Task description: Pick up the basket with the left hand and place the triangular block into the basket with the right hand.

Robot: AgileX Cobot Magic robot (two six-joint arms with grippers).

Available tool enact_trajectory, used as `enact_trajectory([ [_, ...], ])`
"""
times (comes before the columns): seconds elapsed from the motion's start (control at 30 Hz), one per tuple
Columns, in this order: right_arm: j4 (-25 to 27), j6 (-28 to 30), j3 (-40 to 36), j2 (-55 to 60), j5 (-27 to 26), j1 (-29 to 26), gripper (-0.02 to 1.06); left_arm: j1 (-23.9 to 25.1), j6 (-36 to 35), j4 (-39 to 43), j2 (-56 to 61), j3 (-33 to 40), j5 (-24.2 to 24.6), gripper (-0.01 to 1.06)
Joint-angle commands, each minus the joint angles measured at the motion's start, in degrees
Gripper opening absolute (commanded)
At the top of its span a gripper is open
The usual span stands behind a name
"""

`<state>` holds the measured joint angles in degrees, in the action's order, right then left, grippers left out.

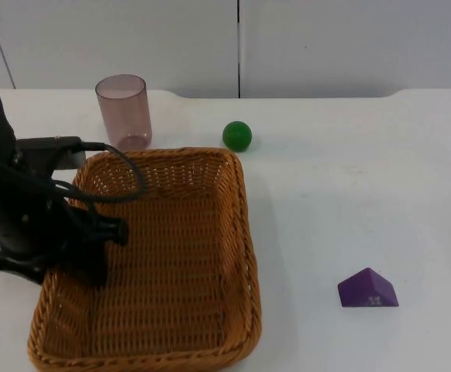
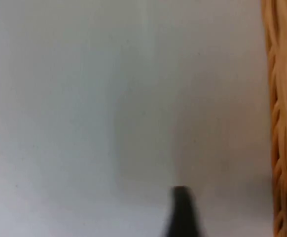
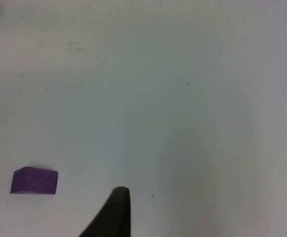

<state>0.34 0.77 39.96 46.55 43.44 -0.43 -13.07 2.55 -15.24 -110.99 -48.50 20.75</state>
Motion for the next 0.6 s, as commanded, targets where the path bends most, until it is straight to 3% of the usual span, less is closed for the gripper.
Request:
enact_trajectory([
  [0.0,-0.3,0.4,0.4,-0.1,-0.8,-0.4,1.05,-0.3,0.1,-0.9,-0.1,-0.3,-0.4,0.40],
  [0.03,-1.0,0.4,0.4,-0.1,-0.9,-0.4,1.05,-0.3,0.2,-0.5,-0.1,-0.3,-0.3,0.23],
  [0.1,-1.7,0.4,0.4,-0.1,-1.0,-0.4,1.05,-0.2,0.2,-0.5,-0.1,-0.3,-0.3,0.16],
  [0.13,-1.7,0.4,0.4,-0.1,-1.3,-0.4,1.05,0.4,0.2,-0.7,0.5,-0.4,-0.1,-0.01],
  [0.4,-1.6,1.4,0.4,-0.1,-1.4,-0.4,1.05,3.7,0.2,0.2,10.0,-0.4,10.2,0.00],
  [0.57,-0.9,1.4,0.4,-0.1,-1.2,-0.4,1.05,8.9,1.5,-1.2,22.7,0.2,18.9,0.00],
])
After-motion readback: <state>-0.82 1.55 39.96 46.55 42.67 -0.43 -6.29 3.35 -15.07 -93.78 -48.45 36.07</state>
